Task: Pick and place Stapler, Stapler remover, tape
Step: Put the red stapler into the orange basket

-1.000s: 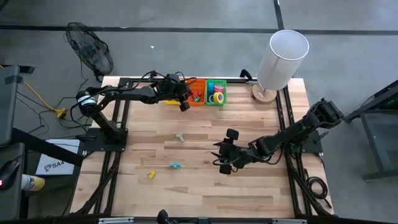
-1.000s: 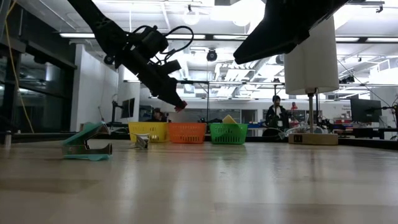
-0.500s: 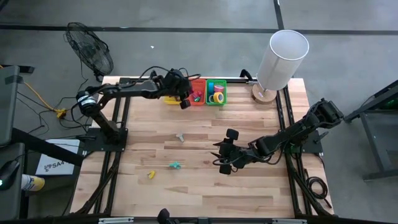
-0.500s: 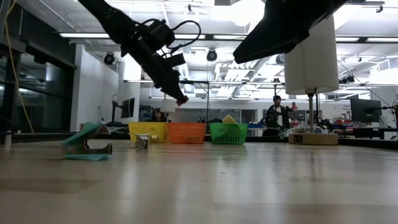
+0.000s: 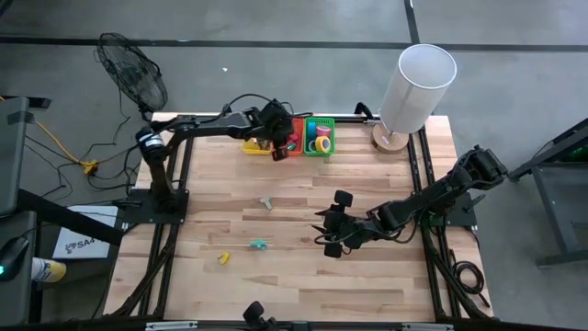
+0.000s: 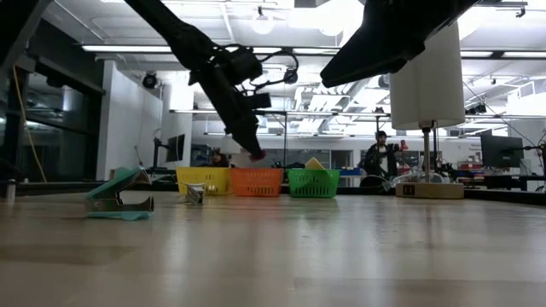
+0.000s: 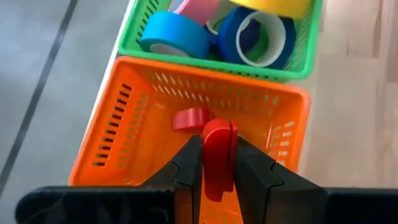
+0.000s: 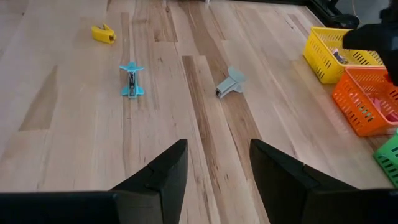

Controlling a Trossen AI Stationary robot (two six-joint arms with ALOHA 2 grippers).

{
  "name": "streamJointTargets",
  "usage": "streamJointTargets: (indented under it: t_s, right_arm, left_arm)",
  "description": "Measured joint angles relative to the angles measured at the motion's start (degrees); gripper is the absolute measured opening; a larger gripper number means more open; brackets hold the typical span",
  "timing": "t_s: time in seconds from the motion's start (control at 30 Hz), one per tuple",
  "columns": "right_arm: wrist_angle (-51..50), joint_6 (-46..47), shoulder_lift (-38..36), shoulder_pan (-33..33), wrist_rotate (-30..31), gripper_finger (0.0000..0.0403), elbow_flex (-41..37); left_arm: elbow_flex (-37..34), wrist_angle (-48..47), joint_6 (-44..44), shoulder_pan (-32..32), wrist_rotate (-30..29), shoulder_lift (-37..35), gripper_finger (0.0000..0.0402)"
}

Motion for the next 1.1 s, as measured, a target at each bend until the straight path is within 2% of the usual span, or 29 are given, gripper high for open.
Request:
streamJointTargets:
  t_s: [0.3,0.63,1.1]
  right_arm:
    - [-1.71,1.77,-0.02,0.01,-0.04,0.0165,0.00]
    - [-3.31,3.72,-0.04,0.16,-0.17,0.0165,0.00]
    - [-3.82,4.50,-0.04,0.16,-0.60,0.0165,0.00]
  left_arm:
    - [6.65,-6.99,0.61,0.00,1.10,6.26,0.0067]
    - [6.86,-8.00,0.82,0.00,1.04,6.60,0.0076]
    - [6.86,-9.09,0.86,-0.04,0.63,6.60,0.0153]
